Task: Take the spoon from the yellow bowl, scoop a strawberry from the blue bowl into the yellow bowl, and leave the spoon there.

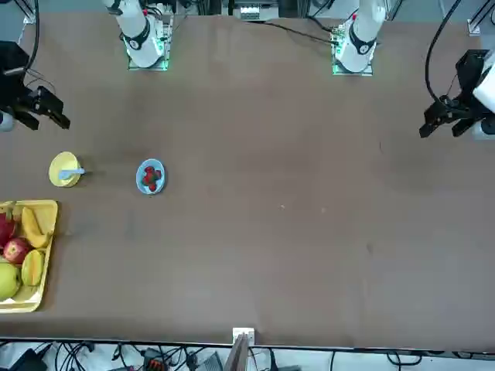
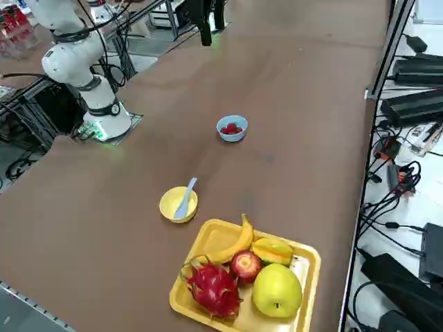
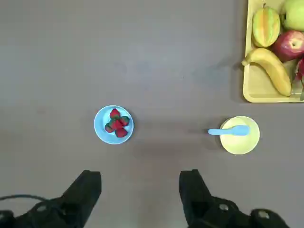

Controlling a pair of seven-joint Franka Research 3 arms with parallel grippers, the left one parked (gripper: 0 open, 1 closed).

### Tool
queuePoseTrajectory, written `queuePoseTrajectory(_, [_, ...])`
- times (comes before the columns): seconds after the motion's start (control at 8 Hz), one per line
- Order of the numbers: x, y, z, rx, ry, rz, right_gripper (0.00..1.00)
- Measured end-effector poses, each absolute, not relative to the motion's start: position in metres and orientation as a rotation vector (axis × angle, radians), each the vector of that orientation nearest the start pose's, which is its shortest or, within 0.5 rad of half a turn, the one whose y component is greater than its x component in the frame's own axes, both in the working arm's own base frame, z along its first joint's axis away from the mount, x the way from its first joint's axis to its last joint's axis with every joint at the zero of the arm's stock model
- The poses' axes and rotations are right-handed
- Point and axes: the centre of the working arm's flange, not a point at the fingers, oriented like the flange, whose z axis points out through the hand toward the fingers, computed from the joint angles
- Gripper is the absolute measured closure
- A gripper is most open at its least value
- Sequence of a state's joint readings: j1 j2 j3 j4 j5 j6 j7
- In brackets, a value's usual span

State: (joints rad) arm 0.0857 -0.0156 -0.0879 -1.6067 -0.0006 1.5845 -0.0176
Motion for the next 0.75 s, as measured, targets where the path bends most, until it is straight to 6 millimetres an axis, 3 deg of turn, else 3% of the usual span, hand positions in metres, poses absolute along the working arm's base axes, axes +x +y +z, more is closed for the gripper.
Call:
queuePoseTrajectory(0.5, [0.551, -0.003, 0.616, -3.166, -0.027, 0.014, 0.0])
queuePoseTrajectory(0.75, [0.562, 0.004, 0.593, -3.298, -0.027, 0.082, 0.0])
